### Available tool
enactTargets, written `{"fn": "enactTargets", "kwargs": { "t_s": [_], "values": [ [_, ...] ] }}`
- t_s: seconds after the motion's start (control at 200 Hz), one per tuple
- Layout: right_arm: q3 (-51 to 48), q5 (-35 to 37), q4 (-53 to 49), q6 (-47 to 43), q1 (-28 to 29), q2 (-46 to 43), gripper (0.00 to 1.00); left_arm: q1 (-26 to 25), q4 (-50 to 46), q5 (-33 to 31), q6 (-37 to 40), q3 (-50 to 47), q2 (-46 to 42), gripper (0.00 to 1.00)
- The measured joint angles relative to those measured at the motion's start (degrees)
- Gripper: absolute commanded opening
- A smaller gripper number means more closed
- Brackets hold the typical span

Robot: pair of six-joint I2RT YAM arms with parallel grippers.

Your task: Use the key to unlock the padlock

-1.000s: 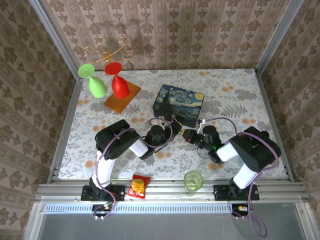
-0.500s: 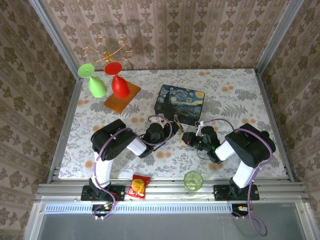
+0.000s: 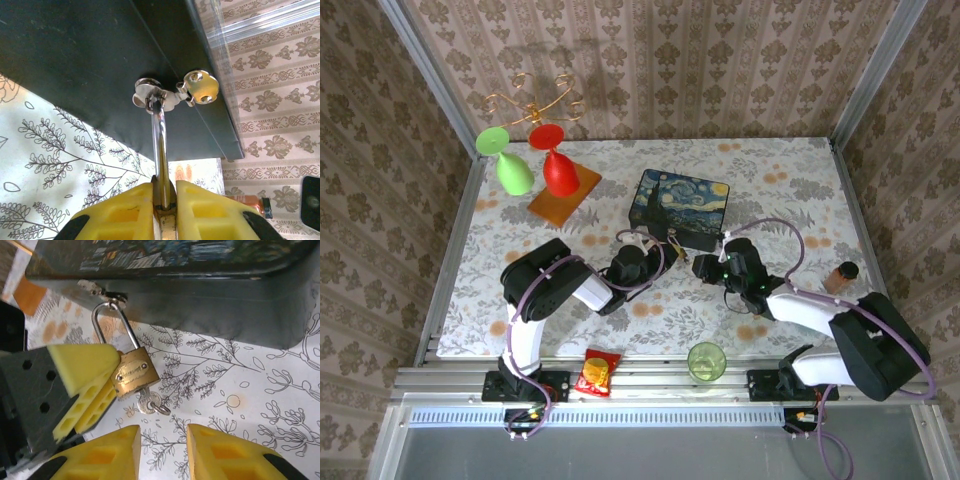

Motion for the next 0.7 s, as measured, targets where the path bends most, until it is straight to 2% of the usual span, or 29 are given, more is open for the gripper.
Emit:
{"fn": "enactTargets", "kwargs": {
  "t_s": [0.26,0.47,0.7],
  "values": [
    [6.12,1.73,-8.98,-11.91,4.44,2.99,0.42,0.00,-0.11,0.33,-0.44,0.44,0.00,0.15],
    [10.80,6.88,-13.03,-18.67,6.23,7.93,0.42,0.15,-0.09,0.55,-0.63,0.42,0.00,0.15],
    [11.43,12.79,-13.97,-23.63,7.61,10.25,0.39,0.15,-0.02,0.70,-1.11,0.42,0.00,0.14]
  ]
}}
